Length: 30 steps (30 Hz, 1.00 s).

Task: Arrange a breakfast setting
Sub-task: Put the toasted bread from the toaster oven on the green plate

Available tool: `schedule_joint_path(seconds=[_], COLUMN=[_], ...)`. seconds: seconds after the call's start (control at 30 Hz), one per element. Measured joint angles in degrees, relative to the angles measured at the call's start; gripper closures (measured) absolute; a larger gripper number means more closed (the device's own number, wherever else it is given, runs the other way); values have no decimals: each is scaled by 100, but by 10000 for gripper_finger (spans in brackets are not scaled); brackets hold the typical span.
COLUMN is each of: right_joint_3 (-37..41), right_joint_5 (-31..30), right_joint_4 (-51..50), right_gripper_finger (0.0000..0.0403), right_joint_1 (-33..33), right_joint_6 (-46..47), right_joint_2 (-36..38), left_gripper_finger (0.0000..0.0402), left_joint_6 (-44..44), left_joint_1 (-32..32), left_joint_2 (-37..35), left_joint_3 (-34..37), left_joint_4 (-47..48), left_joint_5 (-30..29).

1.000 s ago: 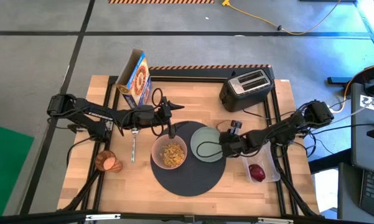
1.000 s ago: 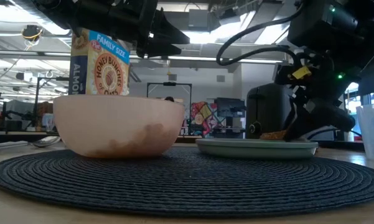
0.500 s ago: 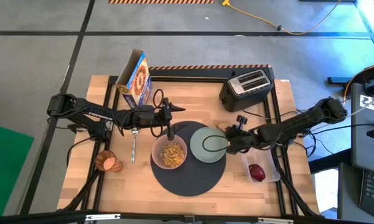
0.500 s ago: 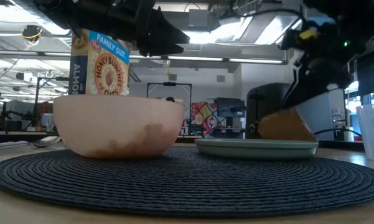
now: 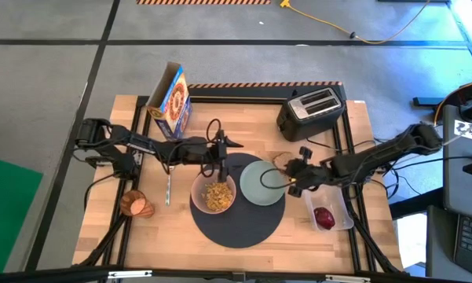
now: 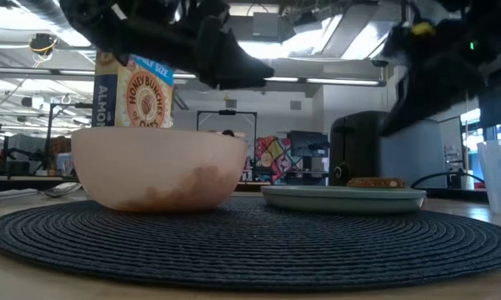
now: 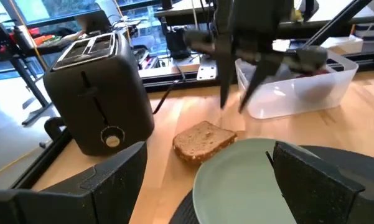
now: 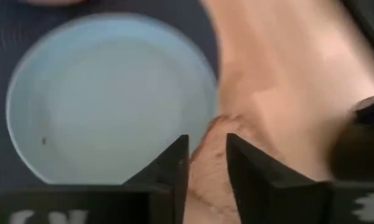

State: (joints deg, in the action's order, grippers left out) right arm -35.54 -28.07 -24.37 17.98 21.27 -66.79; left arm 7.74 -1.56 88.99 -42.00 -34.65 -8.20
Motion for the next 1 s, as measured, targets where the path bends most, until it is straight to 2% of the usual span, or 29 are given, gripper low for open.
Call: schedule_joint_path(seconds=[0.2,0.33,0.6,0.83,1.0], right_joint_3=[45,-47,9,30,25], right_joint_5=[-27,106,215,-487,-580], right_joint_4=[-302,-798,-1001,-965,-832], right_gripper_finger=[211,174,167,166,166], right_joint_1=[1,10,118,114,114], right_joint_6=[187,471,556,539,489], right_joint_2=[-751,-935,-1133,-1817,-1912], left_gripper_finger=[70,70,70,70,70], left_joint_6=[47,57,152,154,156], left_joint_1=[26,26,26,26,26], left_joint_2=[-11,-35,-33,-33,-33], left_joint_3=[-214,-223,-220,-220,-220], left_joint_4=[385,553,616,594,597], left_joint_5=[-85,-186,-321,-320,-324])
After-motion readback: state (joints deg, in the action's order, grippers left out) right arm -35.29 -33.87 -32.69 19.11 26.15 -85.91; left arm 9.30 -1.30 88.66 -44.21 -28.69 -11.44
